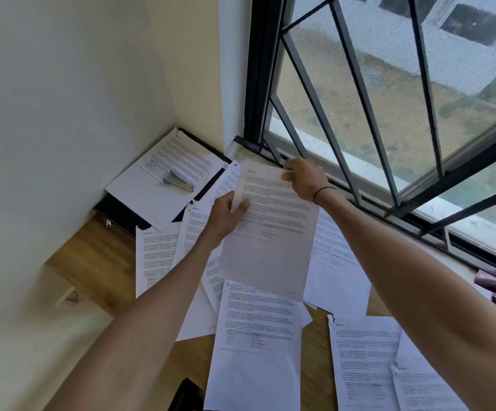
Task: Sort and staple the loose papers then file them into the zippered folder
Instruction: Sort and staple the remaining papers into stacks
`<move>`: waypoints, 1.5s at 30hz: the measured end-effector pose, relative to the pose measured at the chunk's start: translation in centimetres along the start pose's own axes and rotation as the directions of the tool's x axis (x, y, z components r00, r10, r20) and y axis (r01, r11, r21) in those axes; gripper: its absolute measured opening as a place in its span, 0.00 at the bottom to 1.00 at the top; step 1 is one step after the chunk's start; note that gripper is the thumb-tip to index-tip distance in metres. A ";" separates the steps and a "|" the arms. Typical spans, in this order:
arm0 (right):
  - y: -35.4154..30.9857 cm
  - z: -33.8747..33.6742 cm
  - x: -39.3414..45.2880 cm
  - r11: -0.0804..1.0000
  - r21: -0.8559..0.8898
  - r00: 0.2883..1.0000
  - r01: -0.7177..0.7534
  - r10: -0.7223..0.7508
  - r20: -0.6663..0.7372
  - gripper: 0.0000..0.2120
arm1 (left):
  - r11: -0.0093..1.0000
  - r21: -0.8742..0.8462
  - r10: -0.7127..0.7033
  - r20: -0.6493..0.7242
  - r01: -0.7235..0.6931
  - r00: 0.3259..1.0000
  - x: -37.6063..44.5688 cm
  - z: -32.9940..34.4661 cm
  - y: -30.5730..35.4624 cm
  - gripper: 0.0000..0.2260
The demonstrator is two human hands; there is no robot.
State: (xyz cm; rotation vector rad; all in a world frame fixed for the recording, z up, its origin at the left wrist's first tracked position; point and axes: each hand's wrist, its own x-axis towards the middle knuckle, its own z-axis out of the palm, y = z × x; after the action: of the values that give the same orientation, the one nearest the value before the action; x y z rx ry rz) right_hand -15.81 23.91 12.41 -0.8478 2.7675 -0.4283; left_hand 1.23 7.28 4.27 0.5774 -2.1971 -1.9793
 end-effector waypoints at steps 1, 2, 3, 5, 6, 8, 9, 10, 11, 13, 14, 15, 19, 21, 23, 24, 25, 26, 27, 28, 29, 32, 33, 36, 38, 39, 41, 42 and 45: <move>0.0 0.5 -0.2 1.000 0.007 1.000 0.000 0.000 0.005 0.15 | 1.000 -0.024 -0.008 -0.001 0.008 1.000 -0.3 0.0 -0.4 0.10; -0.1 1.0 -0.5 1.000 0.014 1.000 0.006 -0.006 0.008 0.12 | 0.999 -0.042 -0.024 0.005 0.025 1.000 -0.8 0.0 -0.6 0.11; -0.1 1.5 -0.8 1.000 0.021 1.000 0.014 -0.014 0.013 0.09 | 0.998 -0.050 -0.041 0.008 0.042 0.999 -1.1 -0.1 -0.8 0.11; -0.1 2.5 -1.5 1.000 0.029 1.000 0.001 -0.001 0.029 0.05 | 0.996 -0.030 -0.082 -0.001 0.082 0.997 -2.0 -0.4 -1.5 0.11; 0.0 3.0 -2.0 0.999 0.036 0.999 -0.015 0.014 0.036 0.05 | 0.995 -0.018 -0.094 -0.013 0.094 0.995 -2.5 -0.5 -1.8 0.11; 0.2 4.2 -3.0 0.997 0.055 0.999 -0.048 0.046 0.026 0.12 | 0.993 0.011 -0.114 -0.051 0.115 0.992 -3.5 -1.0 -2.6 0.10; 0.3 4.9 -3.7 0.994 0.090 0.998 -0.068 0.067 0.013 0.17 | 0.990 0.032 -0.133 -0.074 0.135 0.988 -3.9 -1.5 -3.1 0.10; 0.5 5.5 -4.4 0.987 0.137 0.996 -0.087 0.089 -0.009 0.21 | 0.986 0.056 -0.149 -0.092 0.155 0.984 -4.3 -1.9 -3.7 0.11; 0.7 6.0 -5.3 0.976 0.189 0.993 -0.105 0.112 -0.027 0.24 | 0.981 0.078 -0.169 -0.108 0.178 0.980 -4.8 -2.5 -4.4 0.15; 1.3 7.2 -7.2 0.947 0.292 0.985 -0.138 0.162 -0.061 0.30 | 0.969 0.080 -0.219 -0.151 0.233 0.964 -5.7 -3.8 -5.7 0.25; 1.5 7.7 -8.2 0.928 0.342 0.981 -0.147 0.181 -0.070 0.30 | 0.967 0.074 -0.227 -0.171 0.242 0.959 -6.5 -4.4 -5.7 0.26; 1.8 8.4 -9.2 0.911 0.382 0.979 -0.157 0.194 -0.060 0.31 | 0.968 0.070 -0.223 -0.190 0.239 0.956 -7.3 -4.9 -5.2 0.21; 2.8 11.3 -13.2 0.925 0.350 0.988 -0.150 0.124 0.096 0.27 | 0.971 0.025 -0.223 -0.268 0.238 0.937 -10.5 -6.7 -5.1 0.10; 3.3 12.6 -15.0 0.953 0.279 0.985 -0.114 0.073 0.154 0.26 | 0.967 -0.002 -0.245 -0.283 0.255 0.927 -12.4 -7.2 -5.6 0.10; 3.5 13.6 -16.5 0.974 0.207 0.973 -0.095 0.047 0.225 0.26 | 0.959 -0.037 -0.279 -0.289 0.280 0.916 -14.2 -7.5 -6.0 0.10; 3.6 13.9 -17.2 0.984 0.160 0.964 -0.082 0.038 0.262 0.28 | 0.956 -0.044 -0.290 -0.289 0.290 0.912 -15.0 -7.6 -6.3 0.09; 3.7 14.3 -17.8 0.993 0.102 0.956 -0.062 0.030 0.293 0.30 | 0.953 -0.043 -0.300 -0.290 0.301 0.909 -15.9 -7.6 -6.6 0.09; 3.7 14.5 -18.4 0.999 0.040 0.948 -0.036 0.022 0.317 0.32 | 0.950 -0.046 -0.309 -0.290 0.310 0.906 -16.7 -7.6 -6.9 0.09; 3.7 14.7 -18.9 1.000 -0.016 0.943 -0.014 0.018 0.333 0.33 | 0.946 -0.049 -0.320 -0.295 0.320 0.900 -17.5 -7.6 -7.2 0.08; 3.7 14.9 -19.2 0.998 -0.064 0.940 0.004 0.018 0.340 0.34 | 0.942 -0.045 -0.328 -0.309 0.331 0.892 -18.2 -7.6 -7.4 0.08; 3.7 15.0 -19.5 0.995 -0.102 0.941 0.012 0.023 0.338 0.34 | 0.940 -0.043 -0.333 -0.323 0.338 0.886 -18.8 -7.5 -7.5 0.08; 3.8 15.4 -19.7 0.989 -0.148 0.956 -0.015 0.058 0.289 0.27 | 0.923 -0.046 -0.372 -0.351 0.381 0.859 -20.2 -7.9 -8.3 0.09; 3.9 15.5 -19.6 0.991 -0.124 0.960 -0.042 0.074 0.270 0.23 | 0.917 -0.051 -0.386 -0.360 0.395 0.849 -20.6 -8.3 -8.7 0.09; 4.6 14.9 -19.1 0.977 0.095 0.953 -0.190 0.160 0.259 0.07 | 0.901 -0.089 -0.426 -0.356 0.424 0.831 -21.1 -8.7 -8.8 0.09; 5.5 14.0 -18.8 0.934 0.211 0.941 -0.287 0.234 0.242 0.04 | 0.903 -0.128 -0.428 -0.367 0.411 0.826 -21.2 -8.4 -8.3 0.10; 6.0 13.5 -18.7 0.916 0.241 0.935 -0.320 0.264 0.236 0.05 | 0.904 -0.138 -0.426 -0.374 0.405 0.824 -21.3 -8.3 -8.0 0.12; 7.1 12.7 -18.9 0.896 0.262 0.925 -0.359 0.304 0.228 0.05 | 0.910 -0.126 -0.412 -0.382 0.395 0.827 -21.2 -8.3 -8.0 0.15; 7.7 12.5 -19.0 0.887 0.268 0.919 -0.377 0.321 0.231 0.06 | 0.907 -0.114 -0.417 -0.382 0.405 0.825 -21.0 -8.5 -8.3 0.15; 8.7 12.4 -19.3 0.861 0.285 0.901 -0.421 0.359 0.244 0.06 | 0.900 -0.118 -0.433 -0.359 0.420 0.827 -20.4 -8.4 -8.6 0.16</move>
State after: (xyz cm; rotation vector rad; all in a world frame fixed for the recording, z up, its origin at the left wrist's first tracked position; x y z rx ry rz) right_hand -1.06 39.26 0.20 -0.2181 2.5017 -0.6731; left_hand 24.59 6.28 0.15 1.4233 -1.9068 -1.8683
